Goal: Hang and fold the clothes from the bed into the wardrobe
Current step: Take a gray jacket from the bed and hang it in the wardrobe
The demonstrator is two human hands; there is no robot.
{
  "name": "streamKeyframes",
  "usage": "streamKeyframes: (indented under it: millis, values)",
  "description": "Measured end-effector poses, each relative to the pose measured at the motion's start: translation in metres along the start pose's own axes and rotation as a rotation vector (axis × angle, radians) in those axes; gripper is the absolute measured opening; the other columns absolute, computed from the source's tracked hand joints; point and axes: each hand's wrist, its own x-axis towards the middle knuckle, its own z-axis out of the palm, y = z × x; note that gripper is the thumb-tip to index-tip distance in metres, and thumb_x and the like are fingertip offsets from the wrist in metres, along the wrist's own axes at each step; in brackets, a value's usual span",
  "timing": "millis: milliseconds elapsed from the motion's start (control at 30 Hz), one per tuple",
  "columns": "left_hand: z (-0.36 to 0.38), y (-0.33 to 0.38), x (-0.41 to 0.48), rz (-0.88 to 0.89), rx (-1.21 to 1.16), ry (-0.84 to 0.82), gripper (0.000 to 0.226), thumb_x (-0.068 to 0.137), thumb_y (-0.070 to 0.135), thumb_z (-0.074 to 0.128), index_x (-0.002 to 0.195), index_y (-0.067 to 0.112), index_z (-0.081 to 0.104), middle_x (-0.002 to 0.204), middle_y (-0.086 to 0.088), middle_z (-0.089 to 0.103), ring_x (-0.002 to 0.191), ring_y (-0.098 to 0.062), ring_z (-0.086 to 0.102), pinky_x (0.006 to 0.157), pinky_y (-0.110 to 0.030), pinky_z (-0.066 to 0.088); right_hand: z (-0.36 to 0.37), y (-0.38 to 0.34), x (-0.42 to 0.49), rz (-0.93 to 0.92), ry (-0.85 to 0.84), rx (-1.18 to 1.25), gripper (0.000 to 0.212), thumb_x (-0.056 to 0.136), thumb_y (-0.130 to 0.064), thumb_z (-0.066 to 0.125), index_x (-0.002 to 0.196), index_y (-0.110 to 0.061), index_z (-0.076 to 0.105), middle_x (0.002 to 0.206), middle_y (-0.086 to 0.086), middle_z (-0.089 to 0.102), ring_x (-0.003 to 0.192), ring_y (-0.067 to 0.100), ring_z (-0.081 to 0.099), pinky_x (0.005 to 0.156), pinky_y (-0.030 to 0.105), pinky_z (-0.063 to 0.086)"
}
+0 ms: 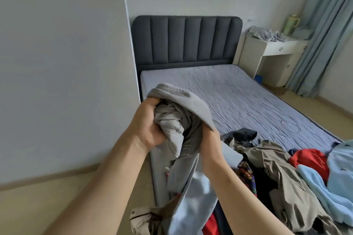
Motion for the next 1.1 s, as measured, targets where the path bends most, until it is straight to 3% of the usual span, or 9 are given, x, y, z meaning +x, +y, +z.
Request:
streamKeyframes:
  millis: [133,200,367,500,633,733,833,1000,1100]
  values:
    - [-0.005,-0.009,-0.052,0.093,-0.031,0.055,0.023,0.060,0.032,0.059,0.073,0.019,0.044,0.070,0.006,0.022,0.062,-0.003,0.023,0.062,-0.017,0.016,0.013,0.001,-0.034,0.081,-0.171,0.014,0.024,0.095,-0.037,0.042,0.087,-0.042,0.064,0.084,-0.026,0.069,0.080,-0.013,0.062,0.069,0.015,0.049]
    - [-0.015,-0.015,-0.080,0.112,-0.091,0.104,0.024,0.063,0.034,0.056,0.074,0.024,0.038,0.072,0.008,0.014,0.055,-0.001,0.023,0.056,-0.013,0.019,0.024,0.007,-0.052,0.128,-0.228,0.026,0.031,0.099,-0.028,0.038,0.084,-0.036,0.063,0.074,-0.027,0.069,0.070,-0.014,0.062,0.059,0.010,0.049]
    - [-0.050,-0.020,-0.153,0.268,-0.133,0.359,0.035,0.091,0.038,0.041,0.087,0.008,0.058,0.085,-0.007,0.055,0.080,-0.016,0.057,0.075,-0.029,0.050,0.069,0.027,-0.100,0.280,-0.453,-0.010,0.045,0.097,-0.022,0.038,0.068,-0.033,0.072,0.070,-0.022,0.070,0.066,-0.009,0.064,0.055,0.010,0.048]
    - [-0.082,-0.013,-0.207,0.366,-0.206,0.602,0.022,0.092,0.026,0.041,0.076,0.014,0.050,0.076,-0.007,0.043,0.073,-0.015,0.047,0.070,-0.026,0.043,0.111,0.036,-0.135,0.351,-0.635,-0.066,0.049,0.096,-0.022,0.039,0.064,-0.036,0.073,0.073,-0.018,0.072,0.068,-0.006,0.066,0.058,0.014,0.048]
    - [-0.116,-0.004,-0.260,0.469,-0.007,1.037,0.028,0.092,0.014,0.047,0.067,0.010,0.058,0.059,-0.005,0.064,0.057,-0.018,0.062,0.065,-0.028,0.048,0.151,0.045,-0.162,0.342,-0.685,-0.108,0.038,0.096,-0.027,0.041,0.070,-0.030,0.068,0.065,-0.023,0.068,0.059,-0.011,0.062,0.046,0.005,0.043]
    - [-0.149,-0.001,-0.310,0.528,0.134,1.255,0.019,0.090,0.010,0.052,0.076,0.012,0.064,0.072,-0.009,0.068,0.068,-0.024,0.064,0.073,-0.032,0.051,0.193,0.052,-0.184,0.304,-0.701,-0.196,0.032,0.095,-0.026,0.043,0.069,-0.019,0.061,0.048,-0.015,0.057,0.050,0.000,0.053,0.044,0.009,0.039]
    - [-0.187,0.004,-0.368,0.526,0.279,1.454,0.017,0.090,0.014,0.049,0.082,0.014,0.064,0.085,-0.009,0.068,0.080,-0.026,0.064,0.074,-0.033,0.050,0.248,0.060,-0.219,0.296,-0.775,-0.239,0.030,0.094,-0.021,0.044,0.066,-0.016,0.055,0.062,-0.006,0.052,0.064,0.012,0.045,0.058,0.023,0.040]
    - [-0.244,0.012,-0.456,0.525,0.415,1.708,0.020,0.092,0.022,0.046,0.082,0.011,0.059,0.080,-0.010,0.053,0.072,-0.019,0.047,0.065,-0.029,0.035,0.331,0.073,-0.286,0.324,-0.956,-0.217,0.023,0.089,-0.016,0.042,0.083,0.004,0.053,0.073,0.003,0.051,0.070,0.014,0.045,0.065,0.029,0.039]
    - [-0.266,0.018,-0.494,0.508,0.465,1.762,0.024,0.093,0.025,0.048,0.092,0.005,0.062,0.071,-0.007,0.051,0.061,-0.019,0.043,0.058,-0.028,0.033,0.372,0.074,-0.315,0.305,-0.990,-0.182,0.023,0.090,-0.015,0.042,0.080,-0.011,0.063,0.071,-0.004,0.061,0.069,0.012,0.053,0.064,0.027,0.045]
